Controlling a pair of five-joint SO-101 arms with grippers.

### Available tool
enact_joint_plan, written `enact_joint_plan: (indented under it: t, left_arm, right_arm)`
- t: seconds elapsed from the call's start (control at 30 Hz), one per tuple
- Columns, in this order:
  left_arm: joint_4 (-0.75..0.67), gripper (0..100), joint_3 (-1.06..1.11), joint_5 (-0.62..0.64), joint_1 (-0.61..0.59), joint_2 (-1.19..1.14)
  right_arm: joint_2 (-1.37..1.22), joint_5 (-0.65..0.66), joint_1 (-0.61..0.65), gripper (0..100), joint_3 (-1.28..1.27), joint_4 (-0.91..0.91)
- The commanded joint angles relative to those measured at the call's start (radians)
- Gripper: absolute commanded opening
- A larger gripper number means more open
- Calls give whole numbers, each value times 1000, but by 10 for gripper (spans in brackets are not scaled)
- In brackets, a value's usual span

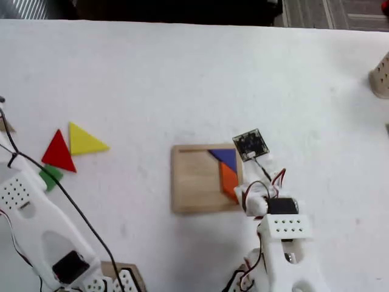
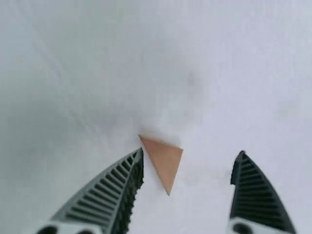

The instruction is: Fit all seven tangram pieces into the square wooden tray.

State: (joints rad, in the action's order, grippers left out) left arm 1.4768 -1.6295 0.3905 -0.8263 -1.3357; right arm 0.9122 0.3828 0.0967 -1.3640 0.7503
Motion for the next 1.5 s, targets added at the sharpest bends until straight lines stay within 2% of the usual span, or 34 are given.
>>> enact_joint_plan:
  t: [0.0, 0.5, 0.7, 0.87, 0.93, 1.17, 1.37, 1.47]
  left_arm:
    - [-74, 298, -38, 21, -8, -39]
    - [-3, 297, -40, 32, -21, -157]
    - [-3, 297, -38, 123, -48, -159]
    - [3, 297, -37, 126, -44, -159]
    - [5, 279, -37, 126, -48, -159]
    - [6, 117, -31, 123, -88, -168]
    - [11, 133, -15, 123, -85, -208]
    - [77, 133, -23, 121, -79, -206]
  right_arm:
    - [18, 14, 8, 20, 6, -18]
    - [18, 15, 10, 20, 6, -16]
    - [18, 15, 10, 20, 6, -15]
    - [18, 15, 10, 20, 6, -15]
    - [18, 15, 10, 20, 6, -13]
    - [18, 17, 12, 22, 2, -13]
    - [18, 64, 39, 20, -11, -13]
    - [18, 66, 39, 20, -11, -15]
